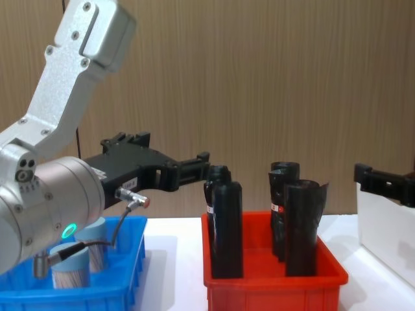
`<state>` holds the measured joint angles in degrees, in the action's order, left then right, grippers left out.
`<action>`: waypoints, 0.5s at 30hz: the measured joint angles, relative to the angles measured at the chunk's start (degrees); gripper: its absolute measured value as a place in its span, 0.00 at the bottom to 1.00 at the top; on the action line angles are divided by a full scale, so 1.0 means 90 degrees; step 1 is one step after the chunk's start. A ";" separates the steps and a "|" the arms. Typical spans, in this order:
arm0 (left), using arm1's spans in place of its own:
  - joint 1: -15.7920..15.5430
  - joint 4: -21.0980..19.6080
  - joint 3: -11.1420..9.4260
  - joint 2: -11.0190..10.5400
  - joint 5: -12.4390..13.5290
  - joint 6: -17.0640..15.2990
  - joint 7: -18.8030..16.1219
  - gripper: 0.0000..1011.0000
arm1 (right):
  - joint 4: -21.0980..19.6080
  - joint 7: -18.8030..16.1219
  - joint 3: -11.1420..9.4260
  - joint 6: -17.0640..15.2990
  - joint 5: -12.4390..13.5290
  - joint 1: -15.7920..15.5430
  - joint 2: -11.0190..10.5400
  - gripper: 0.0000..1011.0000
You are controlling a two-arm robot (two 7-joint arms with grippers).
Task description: Pick the cotton swabs from the blue box and place them into the white box.
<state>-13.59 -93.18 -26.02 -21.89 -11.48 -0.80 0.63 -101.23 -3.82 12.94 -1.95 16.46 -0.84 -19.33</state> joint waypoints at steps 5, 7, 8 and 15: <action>0.0000 0.0000 0.0000 0.0000 0.0000 0.0000 0.0000 0.99 | 0.0000 0.0000 0.0000 0.0000 0.0000 0.0000 0.0000 0.99; 0.0000 0.0000 0.0000 0.0000 0.0000 0.0000 0.0000 0.99 | 0.0000 0.0000 0.0000 0.0000 0.0000 0.0000 0.0000 0.99; 0.0000 0.0000 0.0000 0.0000 0.0000 0.0000 0.0000 0.99 | 0.0000 0.0000 0.0000 0.0000 0.0000 0.0000 0.0000 0.99; 0.0000 0.0000 0.0000 0.0000 0.0000 0.0000 0.0000 0.99 | 0.0000 0.0000 0.0000 0.0000 0.0000 0.0000 0.0000 0.99</action>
<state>-13.59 -93.18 -26.02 -21.89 -11.48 -0.80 0.63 -101.23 -3.82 12.94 -1.95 16.46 -0.84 -19.33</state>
